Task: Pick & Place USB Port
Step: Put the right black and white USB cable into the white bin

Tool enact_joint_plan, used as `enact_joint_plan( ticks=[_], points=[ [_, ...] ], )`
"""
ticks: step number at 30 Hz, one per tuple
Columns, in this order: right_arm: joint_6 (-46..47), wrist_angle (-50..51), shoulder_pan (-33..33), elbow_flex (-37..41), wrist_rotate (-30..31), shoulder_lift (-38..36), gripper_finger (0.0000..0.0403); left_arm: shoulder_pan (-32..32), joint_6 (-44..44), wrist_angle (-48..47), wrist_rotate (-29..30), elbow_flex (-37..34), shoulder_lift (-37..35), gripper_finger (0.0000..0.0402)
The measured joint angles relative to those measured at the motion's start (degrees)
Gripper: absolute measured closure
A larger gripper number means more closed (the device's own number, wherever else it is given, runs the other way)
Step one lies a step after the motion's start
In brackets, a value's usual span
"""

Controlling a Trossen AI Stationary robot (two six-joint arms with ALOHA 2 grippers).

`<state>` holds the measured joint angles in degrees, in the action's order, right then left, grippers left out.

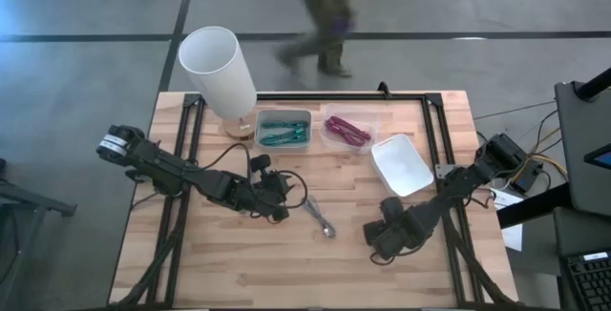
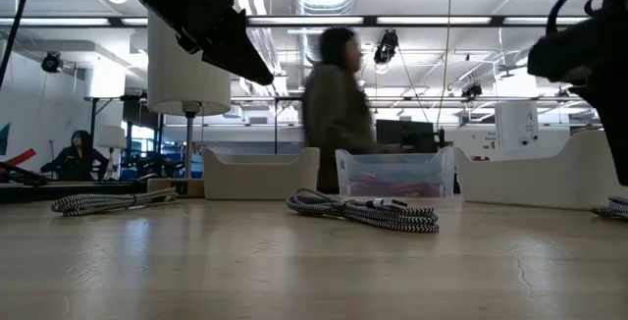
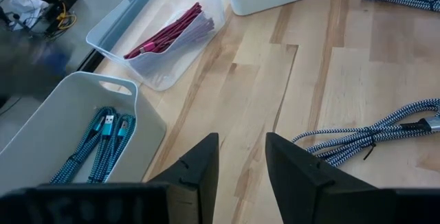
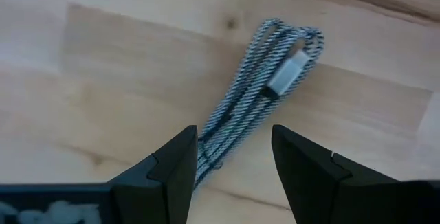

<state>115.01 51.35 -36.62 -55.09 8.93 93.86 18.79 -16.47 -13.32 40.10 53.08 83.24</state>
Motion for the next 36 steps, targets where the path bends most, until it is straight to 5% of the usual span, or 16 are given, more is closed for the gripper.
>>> enact_joint_plan(
  ticks=[10,18,25,36],
  points=[
    [2.0,-4.1,0.0,4.5,1.3,0.0,0.022,0.0,-0.4,0.0,-0.4,0.0,0.0,0.0278],
    [1.8,-10.2,0.1,8.3,1.9,-0.3,0.0231,0.0,-0.1,2.5,-8.4,-2.4,1.5,0.0278],
    [-0.6,-9.7,0.1,8.6,2.9,-0.2,0.0287,0.0,1.7,3.8,-15.4,-3.7,1.8,0.0278],
    [-14.1,-10.2,0.4,4.7,5.3,0.0,0.0385,0.0,4.5,6.0,-15.5,-3.7,1.8,0.0278]
  ],
)
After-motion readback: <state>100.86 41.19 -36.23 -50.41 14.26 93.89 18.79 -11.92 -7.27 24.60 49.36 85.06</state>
